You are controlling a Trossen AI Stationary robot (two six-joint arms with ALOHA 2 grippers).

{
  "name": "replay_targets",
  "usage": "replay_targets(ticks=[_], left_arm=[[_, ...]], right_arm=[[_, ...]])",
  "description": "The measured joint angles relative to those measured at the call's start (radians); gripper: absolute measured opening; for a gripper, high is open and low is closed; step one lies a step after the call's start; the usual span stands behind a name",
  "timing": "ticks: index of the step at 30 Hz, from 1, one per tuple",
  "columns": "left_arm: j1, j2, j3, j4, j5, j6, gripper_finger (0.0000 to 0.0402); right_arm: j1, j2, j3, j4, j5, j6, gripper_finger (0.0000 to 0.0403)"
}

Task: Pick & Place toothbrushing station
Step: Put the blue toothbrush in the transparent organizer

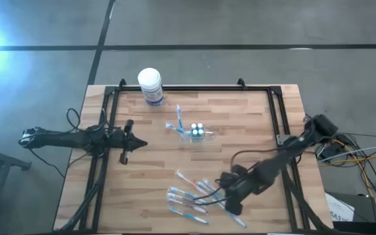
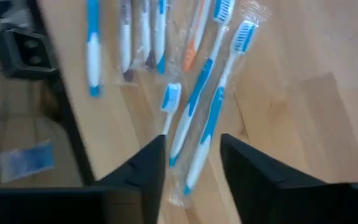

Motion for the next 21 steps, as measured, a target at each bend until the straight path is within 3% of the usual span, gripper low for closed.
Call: replay_targets(ticks=[5, 9, 21], left_arm=[[-0.001, 0.0, 0.0, 0.002, 0.002, -0.066, 0.001], [-0.001, 0.0, 0.0, 0.003, 0.003, -0.104, 0.001], [-0.001, 0.0, -0.001, 0.005, 0.008, -0.119, 0.001]], right_arm=[[-0.005, 0.145, 0.086, -0.045, 0.002, 0.054, 0.0214], [-0.005, 0.214, 0.118, -0.073, 0.001, 0.091, 0.024], [-0.005, 0.235, 0.045, -0.042, -0.005, 0.12, 0.0231]])
